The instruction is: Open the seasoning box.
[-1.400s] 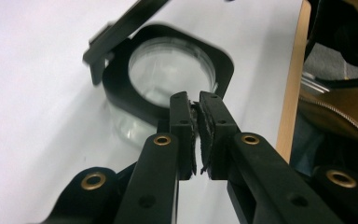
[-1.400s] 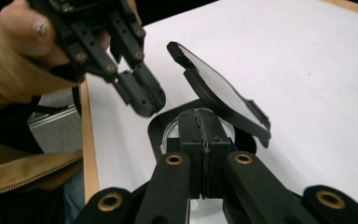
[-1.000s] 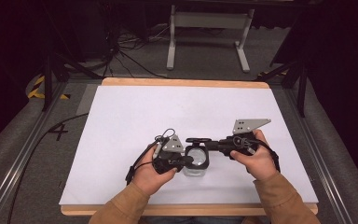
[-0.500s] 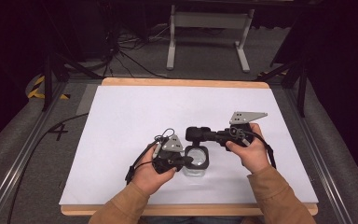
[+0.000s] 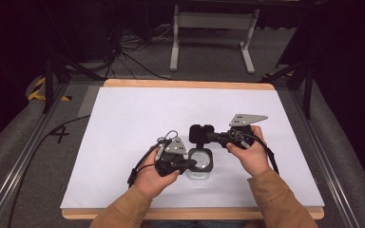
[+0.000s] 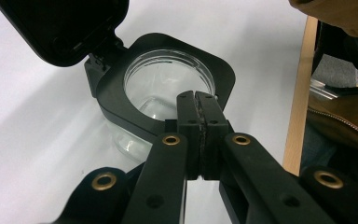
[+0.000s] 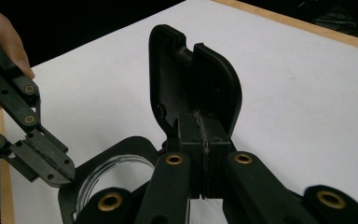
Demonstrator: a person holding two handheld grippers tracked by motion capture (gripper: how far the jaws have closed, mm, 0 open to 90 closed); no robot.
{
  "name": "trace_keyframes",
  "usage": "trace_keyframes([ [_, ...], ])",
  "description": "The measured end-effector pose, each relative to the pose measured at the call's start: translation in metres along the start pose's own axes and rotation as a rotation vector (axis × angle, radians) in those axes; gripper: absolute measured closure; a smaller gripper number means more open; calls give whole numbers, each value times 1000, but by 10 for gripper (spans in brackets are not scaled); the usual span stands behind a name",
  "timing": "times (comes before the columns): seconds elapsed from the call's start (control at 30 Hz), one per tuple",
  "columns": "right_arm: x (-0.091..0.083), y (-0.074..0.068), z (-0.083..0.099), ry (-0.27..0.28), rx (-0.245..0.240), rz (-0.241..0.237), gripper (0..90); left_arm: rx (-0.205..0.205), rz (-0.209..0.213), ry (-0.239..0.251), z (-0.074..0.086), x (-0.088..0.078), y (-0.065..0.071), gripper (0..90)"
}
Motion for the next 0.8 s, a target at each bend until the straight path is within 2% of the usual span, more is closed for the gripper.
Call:
trace_keyframes([
  [0.07, -1, -1, -1, 7, -9, -6, 900, 2, -13, 1, 0, -1, 0, 873],
  [0.17, -6, -9, -5, 36, -30, -48, 896, -4, -15, 27, -2, -4, 0, 840],
  [0.27, -10, -10, -6, 45, -40, -43, 876, -11, -17, 50, -5, -10, -1, 812],
  [0.33, -18, -10, -7, 62, -46, -32, 852, -24, -25, 76, -7, -20, -5, 801],
  [0.43, -29, -5, -7, 81, -47, -6, 790, -41, -64, 94, -7, -36, -16, 766],
  [0.53, -41, 3, -5, 85, -48, 35, 701, -79, -106, 119, -4, -56, -31, 733],
  [0.67, -54, 15, 1, 71, -26, 73, 555, -119, -181, 110, 5, -76, -54, 678],
  [0.8, -64, 27, 9, 47, -15, 100, 448, -156, -201, 110, 14, -92, -70, 648],
])
Point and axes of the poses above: each handheld gripper's, and its own axes: x roughly forward along the jaws, z roughly out of its underside, y roughly to its right, the point moved 10 cm from there along x, roughly forward along the jaws, and after that the axes turned 1 degree about -x, right-handed, at the moved point
